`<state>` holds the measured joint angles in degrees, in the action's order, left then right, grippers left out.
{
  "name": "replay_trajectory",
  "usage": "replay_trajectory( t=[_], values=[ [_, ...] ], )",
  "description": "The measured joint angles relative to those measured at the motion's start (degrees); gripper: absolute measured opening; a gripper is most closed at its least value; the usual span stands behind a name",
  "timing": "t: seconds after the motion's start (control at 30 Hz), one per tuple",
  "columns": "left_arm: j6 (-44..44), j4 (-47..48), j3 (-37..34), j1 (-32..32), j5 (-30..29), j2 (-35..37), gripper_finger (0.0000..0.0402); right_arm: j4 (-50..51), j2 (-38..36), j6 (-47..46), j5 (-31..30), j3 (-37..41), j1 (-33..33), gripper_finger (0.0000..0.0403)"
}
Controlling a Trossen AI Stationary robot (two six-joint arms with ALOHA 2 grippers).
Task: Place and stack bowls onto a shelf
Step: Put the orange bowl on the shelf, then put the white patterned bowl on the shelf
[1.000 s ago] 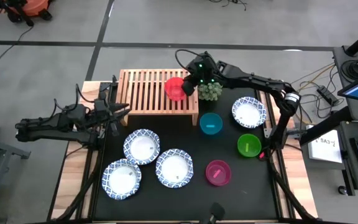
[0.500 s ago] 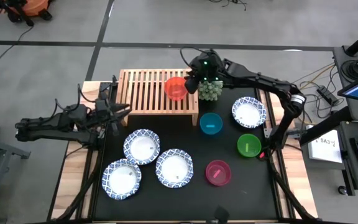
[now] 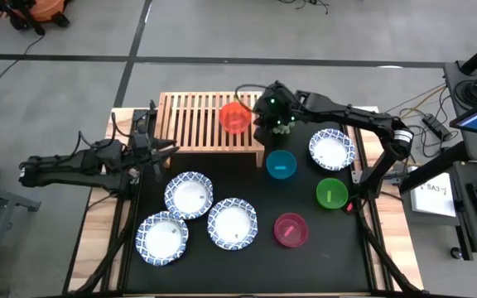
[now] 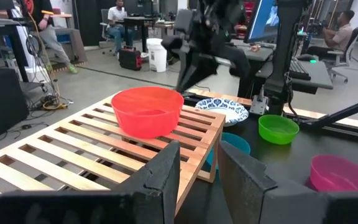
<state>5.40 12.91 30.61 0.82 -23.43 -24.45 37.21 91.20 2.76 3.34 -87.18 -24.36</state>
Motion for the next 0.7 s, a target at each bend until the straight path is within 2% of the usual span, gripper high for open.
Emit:
replay_trajectory(
  t=[0.13, 0.4, 0.47, 0.7],
  values=[
    [-0.34, 0.00, 0.00, 0.00, -0.01, -0.24, 0.0091, -4.23, 0.04, -1.33, 0.17, 4.05, 1.24, 0.0010],
    [-0.35, -0.58, 0.00, 0.00, -0.01, -0.28, 0.0091, -28.05, 0.04, -2.05, 0.12, 12.11, 1.11, 0.0009],
    [-0.01, -0.72, 0.00, 0.01, 0.00, -0.28, 0.0091, -28.37, 0.04, -1.66, 0.13, 12.68, 1.11, 0.0009],
    [3.24, -0.46, 0.00, 0.00, 0.01, -0.47, 0.0091, -20.39, -1.86, -1.31, -0.09, 12.75, 2.84, 0.0009]
  ],
)
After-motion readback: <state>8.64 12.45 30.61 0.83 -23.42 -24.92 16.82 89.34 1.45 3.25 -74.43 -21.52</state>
